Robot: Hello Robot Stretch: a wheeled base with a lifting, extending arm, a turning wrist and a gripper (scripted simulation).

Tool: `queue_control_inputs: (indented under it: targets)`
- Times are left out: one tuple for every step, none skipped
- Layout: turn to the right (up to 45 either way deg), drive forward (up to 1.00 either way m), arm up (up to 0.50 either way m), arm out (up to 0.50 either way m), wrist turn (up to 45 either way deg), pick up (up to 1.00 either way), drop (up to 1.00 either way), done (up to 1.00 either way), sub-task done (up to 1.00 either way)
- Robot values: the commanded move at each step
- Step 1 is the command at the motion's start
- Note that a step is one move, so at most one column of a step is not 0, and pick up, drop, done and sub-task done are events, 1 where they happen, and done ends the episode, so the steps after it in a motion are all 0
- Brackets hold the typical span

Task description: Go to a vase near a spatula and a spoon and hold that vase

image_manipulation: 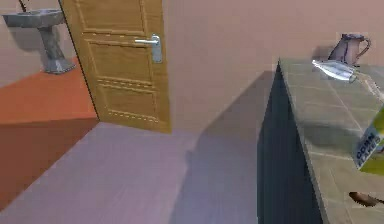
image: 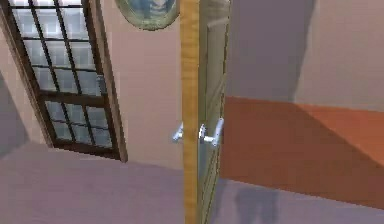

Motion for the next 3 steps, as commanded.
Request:
queue_control_inputs:
  targets:
    - [-45.0,0.0,0.0,0.0,0.0,0.0,0.0,0.0,0.0]
    - [-18.0,0.0,0.0,0.0,0.0,0.0,0.0,0.0,0.0]
    - [0.0,0.25,0.0,0.0,0.0,0.0,0.0,0.0,0.0]
